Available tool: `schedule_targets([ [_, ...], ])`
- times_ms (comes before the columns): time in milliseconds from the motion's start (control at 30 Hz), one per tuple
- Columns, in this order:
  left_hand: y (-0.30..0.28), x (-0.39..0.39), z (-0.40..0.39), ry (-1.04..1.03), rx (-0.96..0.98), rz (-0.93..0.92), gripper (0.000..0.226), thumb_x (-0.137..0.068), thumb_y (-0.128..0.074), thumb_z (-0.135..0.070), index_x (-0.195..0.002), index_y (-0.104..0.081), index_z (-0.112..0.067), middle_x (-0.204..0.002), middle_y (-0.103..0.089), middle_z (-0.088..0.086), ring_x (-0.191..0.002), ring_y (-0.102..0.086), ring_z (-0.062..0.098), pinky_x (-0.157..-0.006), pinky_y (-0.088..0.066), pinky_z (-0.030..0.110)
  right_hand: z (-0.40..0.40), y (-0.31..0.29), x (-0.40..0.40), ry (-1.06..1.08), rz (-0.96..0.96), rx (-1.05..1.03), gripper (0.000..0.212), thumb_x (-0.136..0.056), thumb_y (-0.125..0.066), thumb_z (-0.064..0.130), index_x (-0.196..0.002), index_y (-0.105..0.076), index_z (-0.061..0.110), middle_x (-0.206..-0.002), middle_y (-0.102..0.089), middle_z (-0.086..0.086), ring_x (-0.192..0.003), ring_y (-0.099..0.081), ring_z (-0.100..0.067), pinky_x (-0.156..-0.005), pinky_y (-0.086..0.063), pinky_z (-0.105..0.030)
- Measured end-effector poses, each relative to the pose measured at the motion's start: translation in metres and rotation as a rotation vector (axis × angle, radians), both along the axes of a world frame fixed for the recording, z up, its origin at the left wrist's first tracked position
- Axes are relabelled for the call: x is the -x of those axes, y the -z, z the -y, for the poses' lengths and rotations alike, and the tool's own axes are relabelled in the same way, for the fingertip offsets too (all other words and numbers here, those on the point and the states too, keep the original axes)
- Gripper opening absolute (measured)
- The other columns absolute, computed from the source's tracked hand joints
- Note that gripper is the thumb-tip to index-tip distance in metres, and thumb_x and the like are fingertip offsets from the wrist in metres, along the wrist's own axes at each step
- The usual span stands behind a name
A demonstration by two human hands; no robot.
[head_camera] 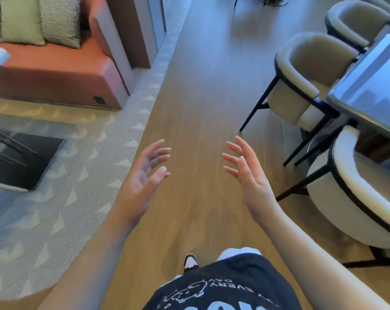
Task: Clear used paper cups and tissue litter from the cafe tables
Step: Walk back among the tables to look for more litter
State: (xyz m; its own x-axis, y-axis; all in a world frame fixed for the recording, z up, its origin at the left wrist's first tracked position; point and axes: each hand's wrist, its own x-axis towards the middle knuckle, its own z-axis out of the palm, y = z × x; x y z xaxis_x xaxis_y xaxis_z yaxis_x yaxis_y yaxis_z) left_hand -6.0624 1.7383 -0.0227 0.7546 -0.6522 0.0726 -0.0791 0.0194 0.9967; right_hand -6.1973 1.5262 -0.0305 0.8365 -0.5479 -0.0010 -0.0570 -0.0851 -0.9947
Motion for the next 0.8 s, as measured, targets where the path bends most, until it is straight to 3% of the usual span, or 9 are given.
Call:
schedule_targets([
  [267, 0.024, -0.110, 0.111, 0.029, -0.049, 0.000, 0.051, -0.096, -0.057, -0.043, -0.147, -0.051, -0.042, -0.143, -0.059, -0.004, -0.137, -0.053, 0.020, -0.101, -0.053, 0.041, 0.122, 0.009, -0.119, -0.009, -0.011, 0.011, 0.061, -0.084, -0.039, 0.083, -0.139, -0.035, 0.057, -0.142, -0.050, 0.024, -0.130, -0.055, -0.007, -0.110, -0.046, -0.036],
  [433, 0.020, -0.185, 0.198, 0.000, -0.078, -0.033, 0.055, -0.093, -0.058, -0.042, -0.146, -0.053, -0.034, -0.139, -0.062, -0.006, -0.134, -0.055, 0.016, -0.102, -0.055, 0.039, 0.202, 0.011, -0.191, -0.045, -0.045, -0.048, 0.049, -0.097, -0.035, 0.061, -0.145, -0.037, 0.049, -0.141, -0.051, 0.027, -0.128, -0.055, -0.002, -0.110, -0.046, -0.036],
  [633, 0.001, -0.277, 0.291, -0.010, -0.032, -0.037, 0.045, -0.093, -0.057, -0.041, -0.138, -0.057, -0.044, -0.139, -0.062, -0.004, -0.134, -0.055, 0.016, -0.101, -0.055, 0.036, 0.288, -0.003, -0.274, -0.104, -0.049, -0.087, 0.052, -0.100, -0.036, 0.051, -0.149, -0.039, 0.035, -0.146, -0.051, 0.015, -0.128, -0.056, -0.006, -0.107, -0.049, -0.040],
  [800, 0.008, -0.355, 0.339, -0.031, -0.028, -0.053, 0.042, -0.091, -0.058, -0.041, -0.132, -0.062, -0.048, -0.137, -0.062, -0.004, -0.133, -0.057, 0.016, -0.100, -0.055, 0.035, 0.333, 0.002, -0.349, -0.117, -0.061, -0.113, 0.050, -0.099, -0.037, 0.053, -0.148, -0.038, 0.040, -0.145, -0.051, 0.018, -0.129, -0.055, -0.004, -0.108, -0.048, -0.038],
])
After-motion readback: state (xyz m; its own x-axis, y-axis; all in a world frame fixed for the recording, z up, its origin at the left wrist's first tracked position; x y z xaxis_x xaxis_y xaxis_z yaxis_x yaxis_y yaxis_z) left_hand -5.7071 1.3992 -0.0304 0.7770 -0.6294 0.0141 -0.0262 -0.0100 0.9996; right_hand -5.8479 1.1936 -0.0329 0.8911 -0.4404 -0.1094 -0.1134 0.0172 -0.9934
